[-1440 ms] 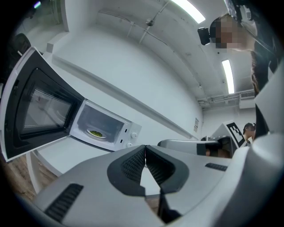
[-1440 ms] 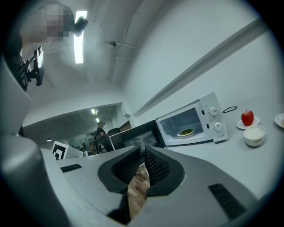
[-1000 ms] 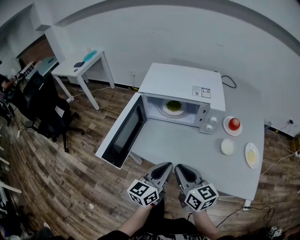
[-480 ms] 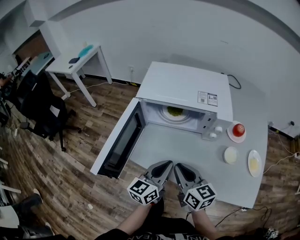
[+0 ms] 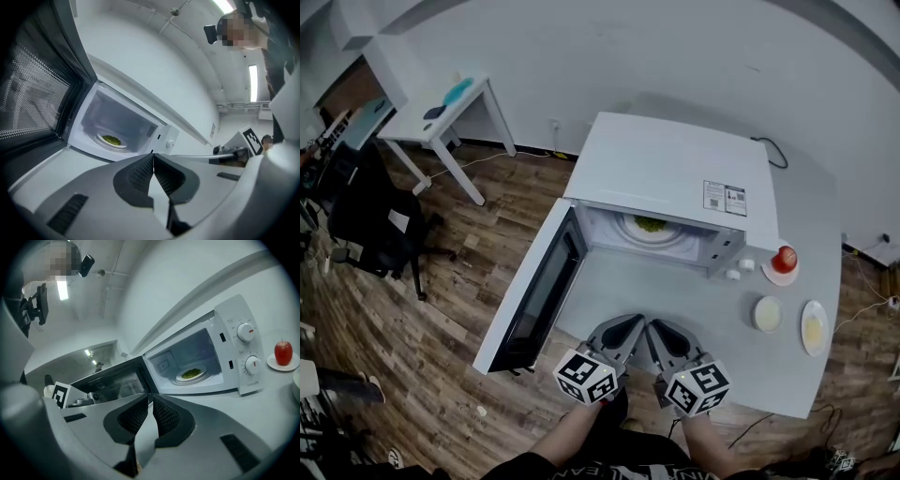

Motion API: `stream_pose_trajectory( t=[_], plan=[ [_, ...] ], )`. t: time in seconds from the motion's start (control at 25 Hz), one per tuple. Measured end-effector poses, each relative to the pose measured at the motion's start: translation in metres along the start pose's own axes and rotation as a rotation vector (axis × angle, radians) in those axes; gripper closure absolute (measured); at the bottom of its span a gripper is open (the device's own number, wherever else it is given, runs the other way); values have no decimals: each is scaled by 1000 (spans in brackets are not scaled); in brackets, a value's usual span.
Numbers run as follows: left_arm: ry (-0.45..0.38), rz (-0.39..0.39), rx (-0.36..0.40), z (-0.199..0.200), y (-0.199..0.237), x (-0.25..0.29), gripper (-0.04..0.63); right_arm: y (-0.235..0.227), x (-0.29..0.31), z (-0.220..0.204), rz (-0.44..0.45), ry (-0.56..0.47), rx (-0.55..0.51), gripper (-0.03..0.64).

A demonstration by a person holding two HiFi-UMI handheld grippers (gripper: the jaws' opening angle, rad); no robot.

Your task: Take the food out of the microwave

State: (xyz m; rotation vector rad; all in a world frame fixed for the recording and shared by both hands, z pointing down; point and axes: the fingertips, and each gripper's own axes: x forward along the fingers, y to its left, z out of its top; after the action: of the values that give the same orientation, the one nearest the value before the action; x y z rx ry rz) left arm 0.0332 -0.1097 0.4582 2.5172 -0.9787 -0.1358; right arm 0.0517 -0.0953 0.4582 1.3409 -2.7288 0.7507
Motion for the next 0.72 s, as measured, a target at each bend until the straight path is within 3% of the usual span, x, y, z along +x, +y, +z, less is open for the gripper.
stream_pose_trajectory(
  t=[0.72],
  plan=[
    [23,27,-15,1,48,21,584,-24,49,-3,-45,55,-27,568]
  ],
)
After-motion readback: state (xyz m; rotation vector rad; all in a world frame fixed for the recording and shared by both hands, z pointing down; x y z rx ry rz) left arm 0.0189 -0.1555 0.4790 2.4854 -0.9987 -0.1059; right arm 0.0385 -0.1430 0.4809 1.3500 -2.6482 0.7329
